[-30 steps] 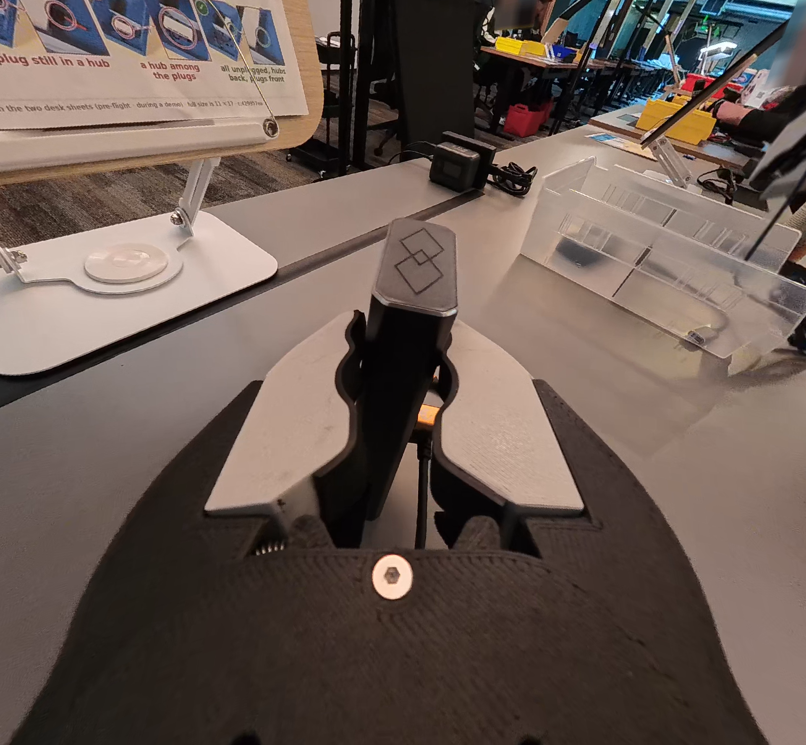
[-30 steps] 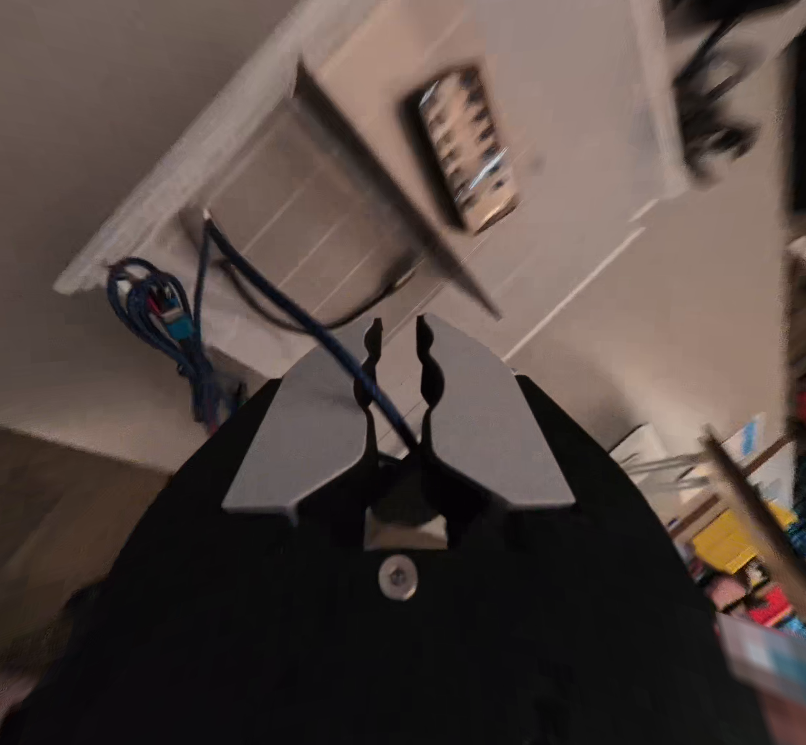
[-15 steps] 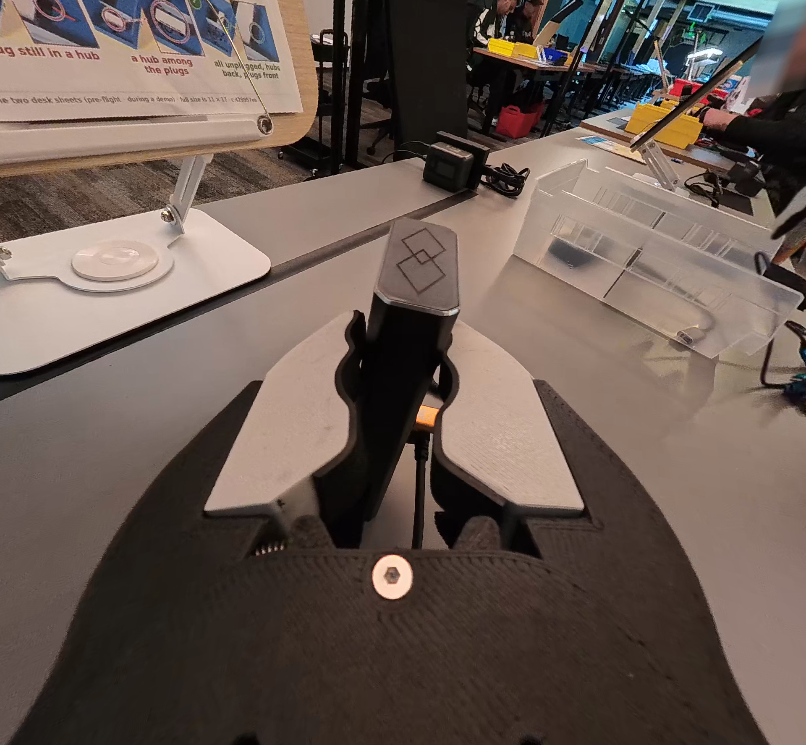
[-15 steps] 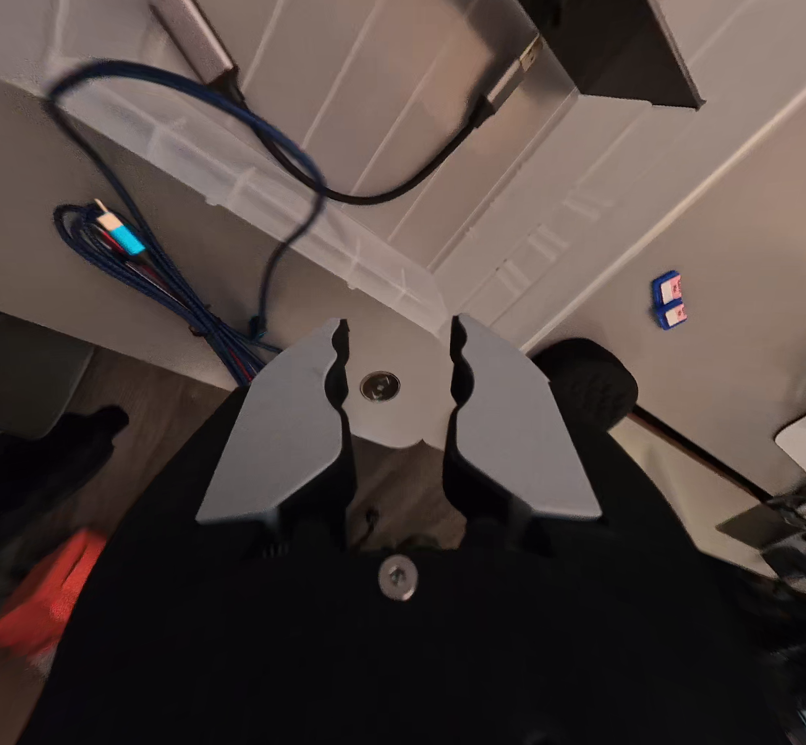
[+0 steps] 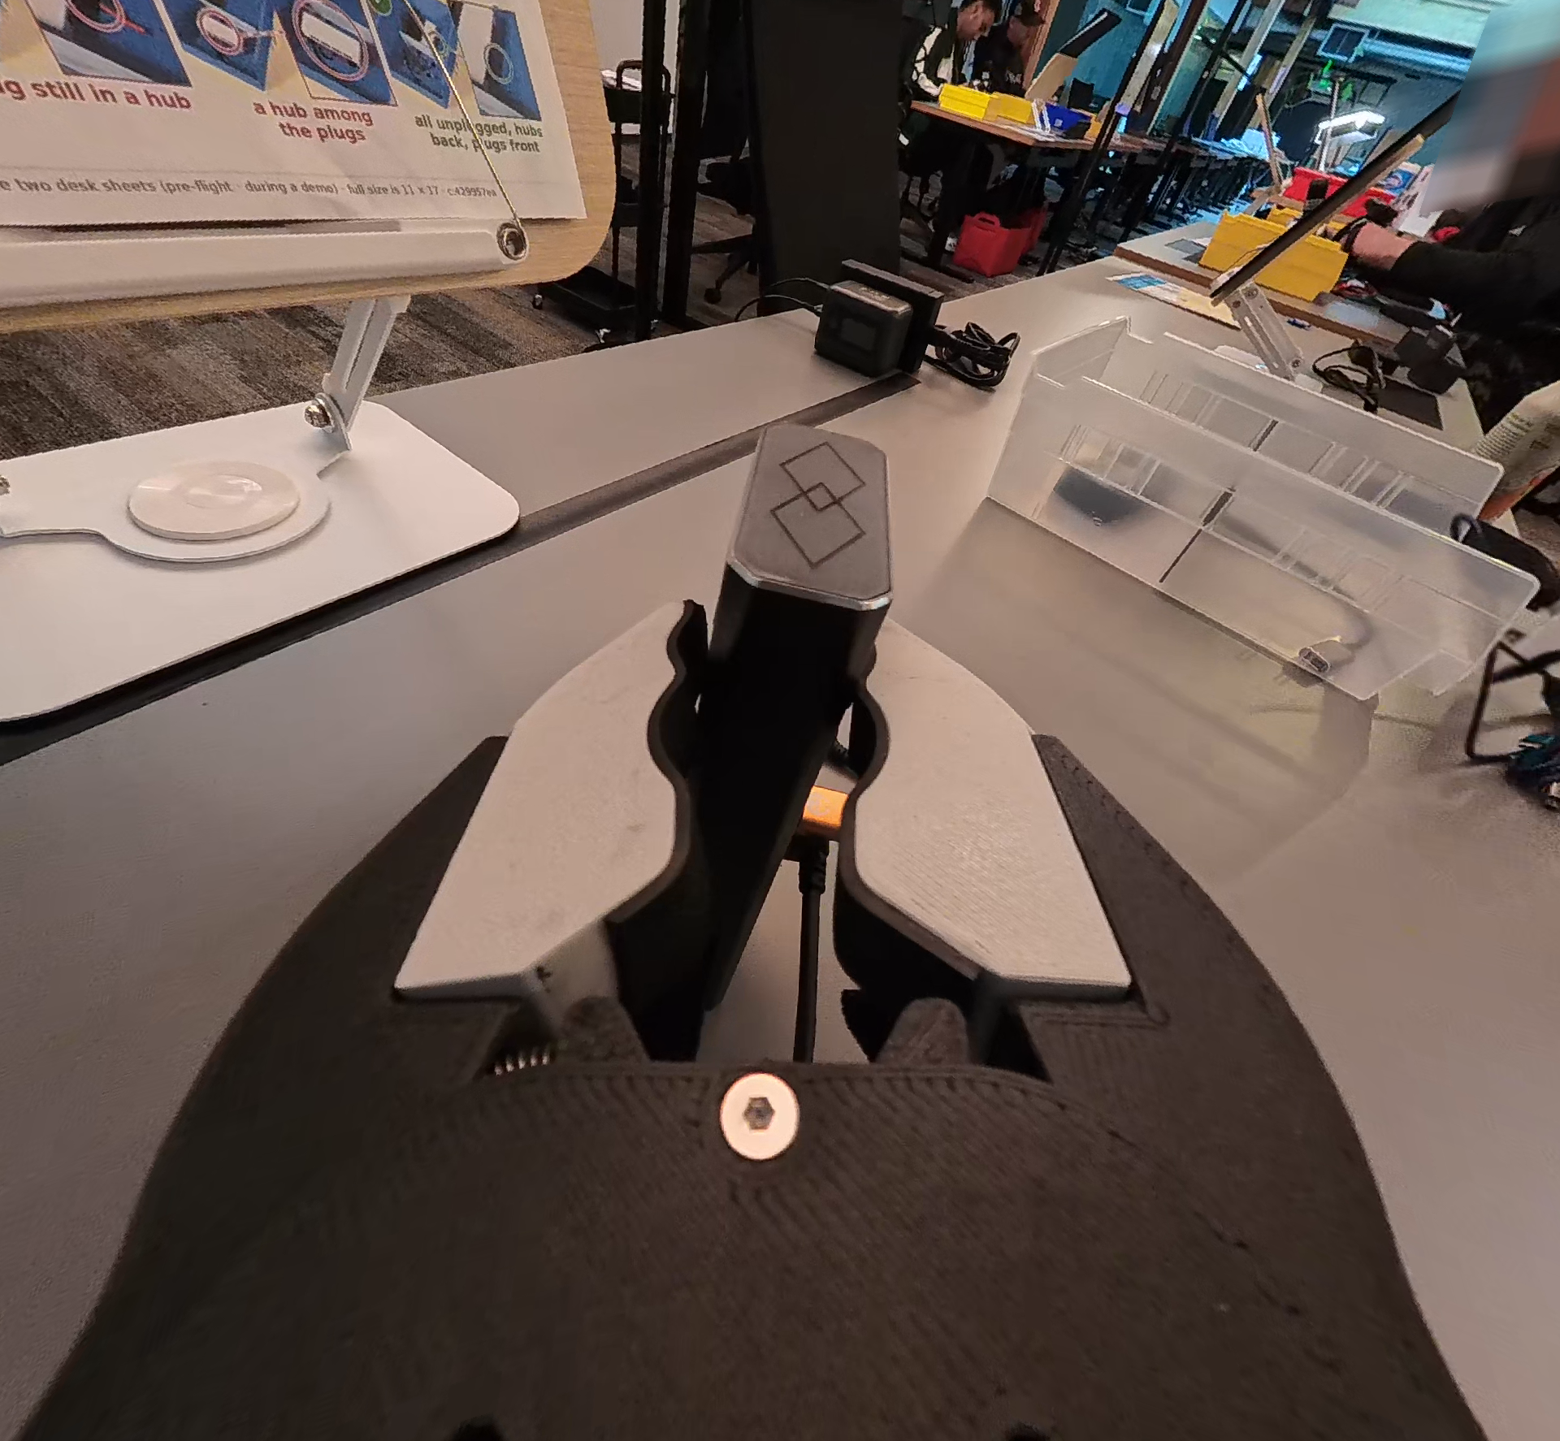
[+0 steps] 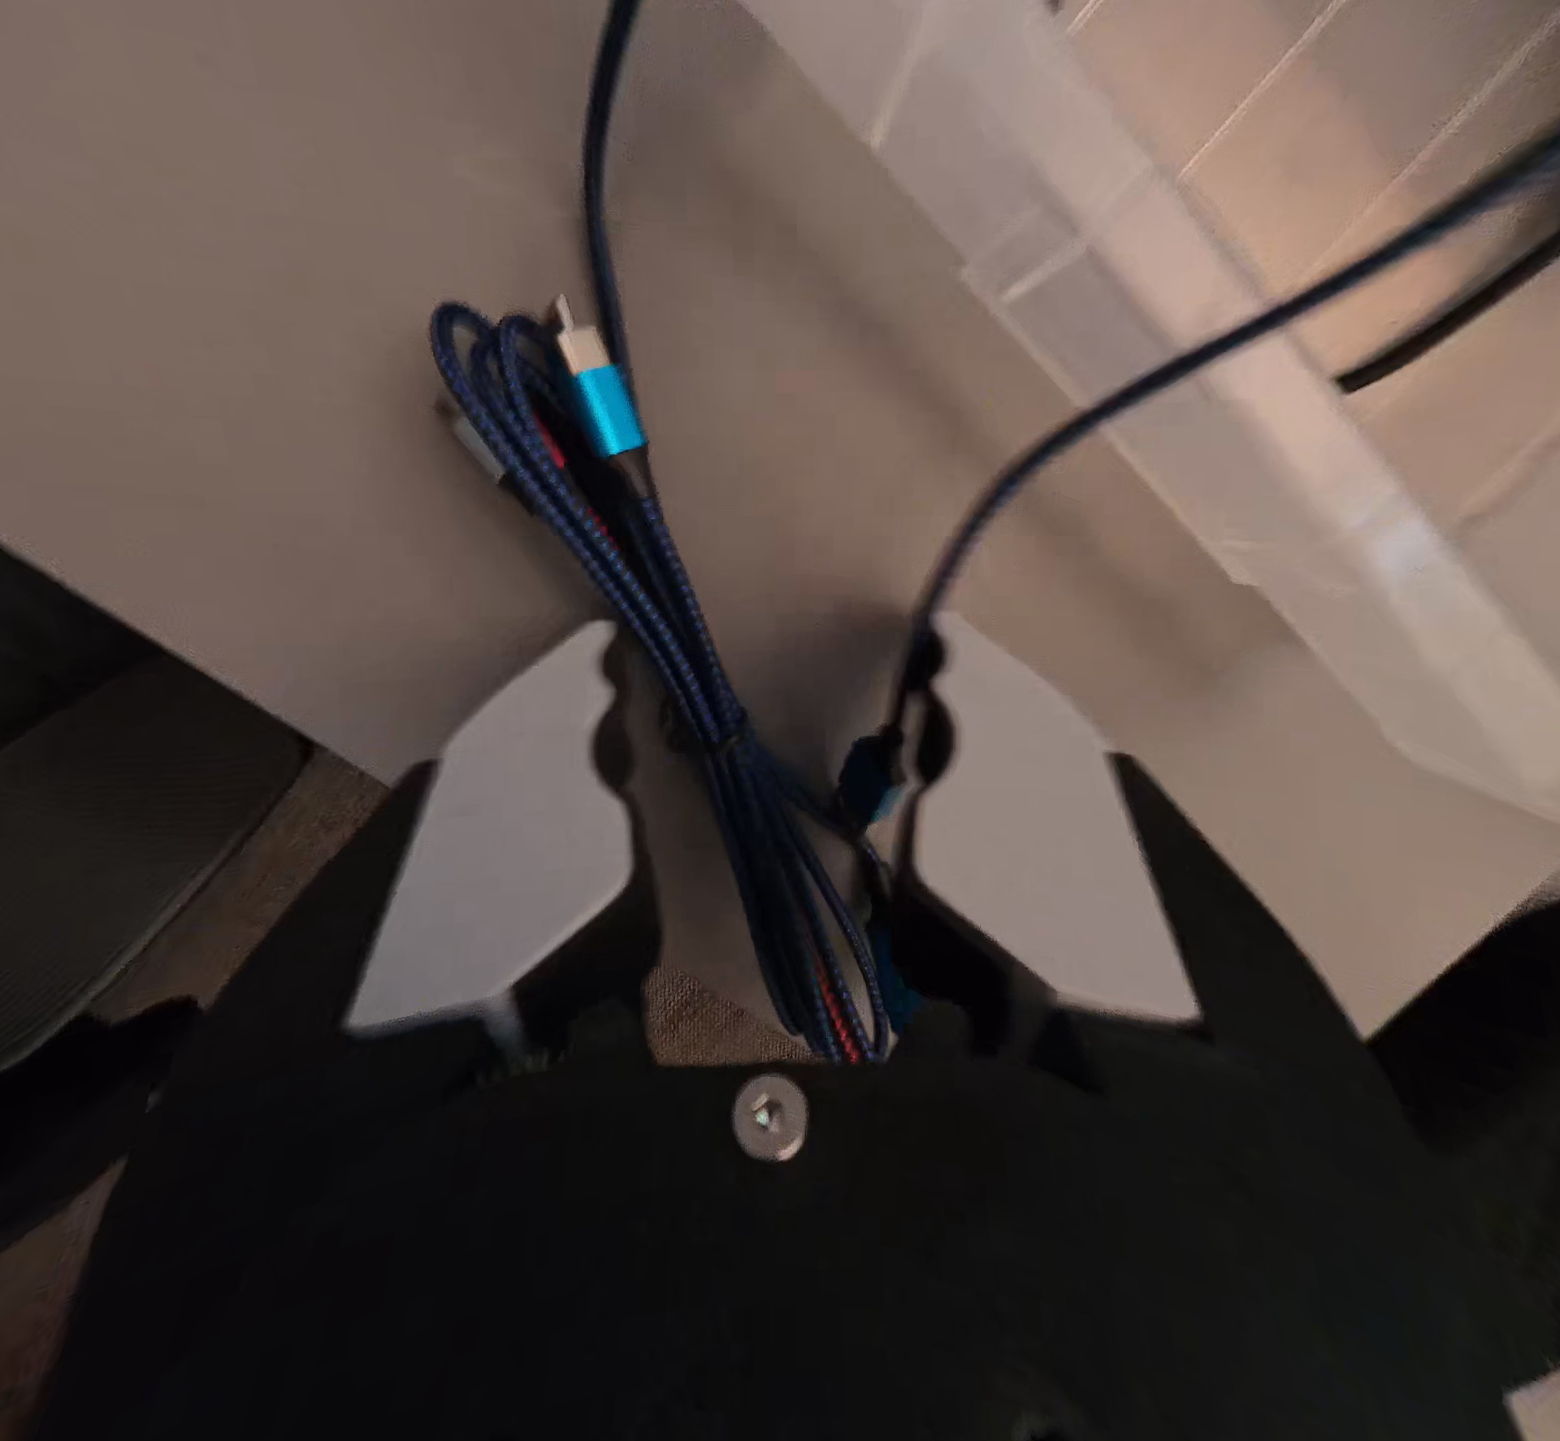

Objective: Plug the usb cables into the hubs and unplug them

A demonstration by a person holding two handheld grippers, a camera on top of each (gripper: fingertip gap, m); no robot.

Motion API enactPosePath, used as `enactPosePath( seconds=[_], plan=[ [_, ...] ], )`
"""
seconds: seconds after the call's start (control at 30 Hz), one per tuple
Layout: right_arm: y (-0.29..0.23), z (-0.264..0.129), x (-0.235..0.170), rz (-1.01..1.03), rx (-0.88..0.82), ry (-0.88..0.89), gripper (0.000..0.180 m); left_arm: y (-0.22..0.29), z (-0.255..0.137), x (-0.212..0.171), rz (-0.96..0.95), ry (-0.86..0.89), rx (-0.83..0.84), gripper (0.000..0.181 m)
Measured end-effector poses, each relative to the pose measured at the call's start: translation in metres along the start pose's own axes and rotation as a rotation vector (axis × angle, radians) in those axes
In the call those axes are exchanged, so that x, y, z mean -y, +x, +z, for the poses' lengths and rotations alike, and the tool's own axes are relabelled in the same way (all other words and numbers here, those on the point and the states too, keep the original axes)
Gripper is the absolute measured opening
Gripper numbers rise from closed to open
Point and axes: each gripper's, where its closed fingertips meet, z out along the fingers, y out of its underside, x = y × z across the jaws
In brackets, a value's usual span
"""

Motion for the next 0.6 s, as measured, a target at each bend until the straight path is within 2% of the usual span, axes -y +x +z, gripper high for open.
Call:
enactPosePath(
  seconds=[0.1,0.23,0.33,0.5,0.6],
  plan=[
    [-0.010,0.000,0.000,-0.051,0.008,0.007,0.015,0.000,0.000,0.000,-0.007,0.005,-0.002,0.031],
    [-0.012,-0.003,-0.002,-0.106,-0.045,-0.024,0.010,0.000,0.000,0.000,-0.007,0.004,-0.004,0.031],
    [-0.008,-0.024,0.009,-0.145,-0.092,0.019,0.010,0.000,0.000,0.000,-0.009,0.005,-0.004,0.031],
    [0.033,-0.096,0.076,-0.176,-0.170,0.261,0.010,0.001,0.001,0.000,-0.009,0.004,-0.006,0.031],
    [0.070,-0.106,0.108,-0.270,-0.178,0.317,0.011,0.001,0.000,0.000,-0.007,0.002,-0.006,0.031]
  ],
)
